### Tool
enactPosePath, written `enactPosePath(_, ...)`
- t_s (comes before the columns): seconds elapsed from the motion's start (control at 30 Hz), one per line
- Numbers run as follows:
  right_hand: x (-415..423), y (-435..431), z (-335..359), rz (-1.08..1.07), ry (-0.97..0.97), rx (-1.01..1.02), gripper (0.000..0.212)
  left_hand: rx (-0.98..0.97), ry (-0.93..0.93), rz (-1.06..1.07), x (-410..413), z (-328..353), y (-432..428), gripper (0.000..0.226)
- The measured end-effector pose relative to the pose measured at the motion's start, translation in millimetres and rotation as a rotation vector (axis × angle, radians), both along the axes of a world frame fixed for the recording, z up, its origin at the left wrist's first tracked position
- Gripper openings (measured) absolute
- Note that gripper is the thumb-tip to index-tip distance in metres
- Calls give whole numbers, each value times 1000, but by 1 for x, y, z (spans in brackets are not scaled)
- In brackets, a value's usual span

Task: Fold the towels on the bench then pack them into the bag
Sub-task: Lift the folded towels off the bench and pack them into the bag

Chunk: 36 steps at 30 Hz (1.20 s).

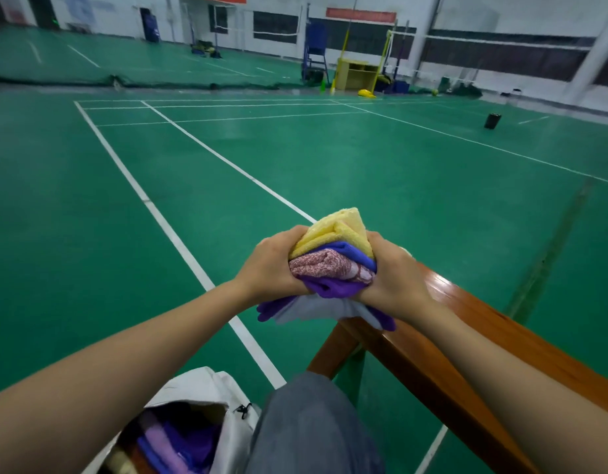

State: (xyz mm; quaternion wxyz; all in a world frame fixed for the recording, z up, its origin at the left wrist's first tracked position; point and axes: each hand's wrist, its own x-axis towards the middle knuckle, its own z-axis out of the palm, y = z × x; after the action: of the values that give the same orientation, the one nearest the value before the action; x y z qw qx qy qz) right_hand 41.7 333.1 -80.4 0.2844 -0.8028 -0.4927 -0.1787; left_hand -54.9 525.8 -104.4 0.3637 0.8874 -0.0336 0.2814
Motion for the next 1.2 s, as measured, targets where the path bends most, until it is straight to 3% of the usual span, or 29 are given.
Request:
enactPosePath(0.23, -36, 52, 12, 29, 32, -56, 55, -61, 94, 49, -44, 1, 47, 76)
enactPosePath(0.63, -89, 141, -7, 119, 157, -148, 53, -128, 70, 148, -118, -31, 122, 87)
enactPosePath(0.97, -123, 192, -99, 139, 277, -353, 47, -134, 227, 312, -181, -135, 158, 106)
enactPosePath(1.2, -109, 187, -166, 40, 334, -552, 47, -142, 505, 417, -214, -236, 151, 121)
